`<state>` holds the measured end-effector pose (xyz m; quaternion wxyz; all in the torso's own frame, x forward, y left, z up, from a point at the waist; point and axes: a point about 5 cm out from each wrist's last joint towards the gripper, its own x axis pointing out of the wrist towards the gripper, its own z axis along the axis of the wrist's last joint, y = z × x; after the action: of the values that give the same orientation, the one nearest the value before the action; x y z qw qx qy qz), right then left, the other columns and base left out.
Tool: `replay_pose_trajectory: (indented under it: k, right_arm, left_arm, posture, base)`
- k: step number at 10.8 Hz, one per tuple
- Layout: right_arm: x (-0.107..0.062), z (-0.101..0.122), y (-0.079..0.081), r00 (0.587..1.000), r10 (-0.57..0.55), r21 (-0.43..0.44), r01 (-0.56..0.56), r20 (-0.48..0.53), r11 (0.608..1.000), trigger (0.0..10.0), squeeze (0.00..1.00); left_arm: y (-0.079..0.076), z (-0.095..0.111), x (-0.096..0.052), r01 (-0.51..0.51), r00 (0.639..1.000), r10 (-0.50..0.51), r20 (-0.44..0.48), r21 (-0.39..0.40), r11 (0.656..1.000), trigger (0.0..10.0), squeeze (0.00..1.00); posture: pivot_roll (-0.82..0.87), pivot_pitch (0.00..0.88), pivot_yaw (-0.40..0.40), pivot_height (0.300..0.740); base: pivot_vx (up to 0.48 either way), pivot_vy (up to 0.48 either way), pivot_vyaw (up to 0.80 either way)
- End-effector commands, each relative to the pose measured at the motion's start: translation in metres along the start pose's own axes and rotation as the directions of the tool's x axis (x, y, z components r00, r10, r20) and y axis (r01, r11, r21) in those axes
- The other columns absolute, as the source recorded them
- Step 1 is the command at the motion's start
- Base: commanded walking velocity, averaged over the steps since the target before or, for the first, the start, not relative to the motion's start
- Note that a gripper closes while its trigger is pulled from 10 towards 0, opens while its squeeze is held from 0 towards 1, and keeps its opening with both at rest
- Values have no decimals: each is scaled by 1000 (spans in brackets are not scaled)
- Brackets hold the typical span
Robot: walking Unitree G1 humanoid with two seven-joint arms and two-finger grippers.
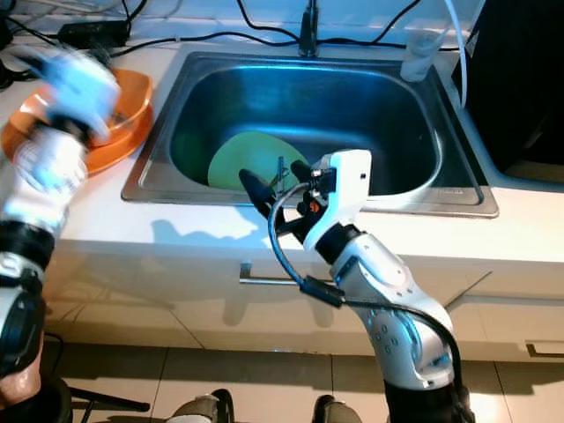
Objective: Kitchen organization
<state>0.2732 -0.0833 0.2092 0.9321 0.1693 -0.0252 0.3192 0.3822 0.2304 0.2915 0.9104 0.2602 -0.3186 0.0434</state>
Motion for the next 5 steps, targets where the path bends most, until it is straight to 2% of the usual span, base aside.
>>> replay_pose_trajectory:
  k: [1,3,4,5]
  right_arm:
    - [3,3,-1,1000,5,-9,-4,22,1000,10000,0]
    - [8,3,-1,999,2,-2,-2,40,1000,10000,0]
    - [9,2,-2,999,2,-2,-1,42,1000,10000,0]
    - [11,3,-3,998,-6,0,6,56,1000,10000,0]
  left_arm:
    - [9,16,10,-81,995,87,55,-97,992,0,0]
    - [4,34,19,-108,984,140,110,-259,960,0,0]
    - [5,36,20,-111,983,148,108,-292,950,0,0]
    - [0,38,26,-104,987,151,61,-478,872,0,0]
  posture:
    - [-61,127,12,740]
    - [-51,107,19,740]
    - [-50,100,23,740]
    - [-49,90,27,740]
  base:
    - [0,0,0]
    - [0,0,0]
    - [0,0,0]
    - [0,0,0]
